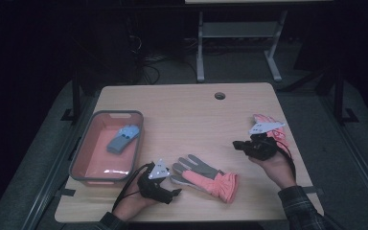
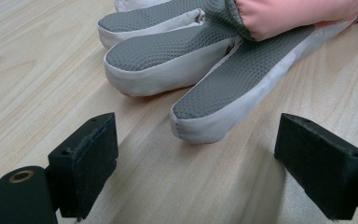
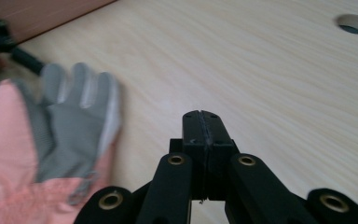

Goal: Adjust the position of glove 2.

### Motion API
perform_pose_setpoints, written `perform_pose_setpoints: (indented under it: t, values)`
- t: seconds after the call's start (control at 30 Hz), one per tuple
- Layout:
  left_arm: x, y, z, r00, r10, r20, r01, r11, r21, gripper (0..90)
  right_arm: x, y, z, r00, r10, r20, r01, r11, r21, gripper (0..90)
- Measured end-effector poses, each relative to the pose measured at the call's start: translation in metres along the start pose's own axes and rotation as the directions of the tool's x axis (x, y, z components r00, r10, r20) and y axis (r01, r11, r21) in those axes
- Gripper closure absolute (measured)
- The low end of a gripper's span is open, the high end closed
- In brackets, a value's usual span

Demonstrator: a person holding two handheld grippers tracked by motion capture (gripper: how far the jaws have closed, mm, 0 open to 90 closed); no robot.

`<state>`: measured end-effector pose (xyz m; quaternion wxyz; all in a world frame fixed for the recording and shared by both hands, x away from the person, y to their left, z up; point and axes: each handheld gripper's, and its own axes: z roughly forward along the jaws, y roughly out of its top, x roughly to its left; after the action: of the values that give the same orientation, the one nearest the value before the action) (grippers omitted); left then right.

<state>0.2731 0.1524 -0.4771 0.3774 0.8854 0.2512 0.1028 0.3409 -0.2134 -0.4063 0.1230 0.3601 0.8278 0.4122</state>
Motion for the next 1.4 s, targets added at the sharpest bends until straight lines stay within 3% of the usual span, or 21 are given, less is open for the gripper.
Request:
perform_pose_setpoints:
  t: [0.1,0.23,0.33,0.53,0.77,0.93,1.13,1.23,1.4]
  values:
    - [0.0,0.0,0.0,1.0,0.0,0.0,0.0,1.0,0.0,12.6,-0.017,-0.002,-0.005,0.9972,0.054,0.052,-0.053,0.999,-0.012,82.2]
    - [0.0,0.0,0.0,1.0,0.005,0.003,-0.005,1.0,0.0,12.6,-0.037,-0.006,-0.011,0.9874,0.102,0.121,-0.101,0.995,-0.017,78.9]
    - [0.0,0.0,0.0,1.0,0.005,0.003,-0.005,1.0,0.0,12.6,-0.054,-0.01,-0.018,0.9721,0.14,0.188,-0.137,0.99,-0.027,75.2]
    - [0.0,0.0,0.0,1.0,0.005,0.004,-0.005,1.0,0.0,12.6,-0.077,-0.02,-0.023,0.9324,0.193,0.306,-0.194,0.981,-0.026,62.4]
    - [0.0,0.0,0.001,1.0,-0.001,0.005,0.001,1.0,-0.006,12.6,-0.093,-0.032,-0.021,0.8992,0.246,0.362,-0.263,0.965,-0.002,48.5]
    - [0.0,0.0,0.0,1.0,0.002,0.005,-0.002,1.0,-0.004,12.6,-0.099,-0.044,-0.009,0.8925,0.262,0.367,-0.304,0.951,0.06,46.7]
    - [0.0,0.0,0.001,1.0,0.0,0.005,0.0,1.0,-0.006,12.6,-0.103,-0.049,-0.001,0.8869,0.278,0.369,-0.336,0.936,0.103,51.0]
    - [0.0,0.0,0.0,1.0,0.007,0.005,-0.007,1.0,0.0,12.6,-0.105,-0.047,0.002,0.8882,0.272,0.37,-0.339,0.932,0.129,54.0]
    - [0.0,0.0,0.001,0.9999,0.009,0.006,-0.009,1.0,0.0,12.7,-0.106,-0.047,0.002,0.8935,0.255,0.37,-0.325,0.935,0.142,62.3]
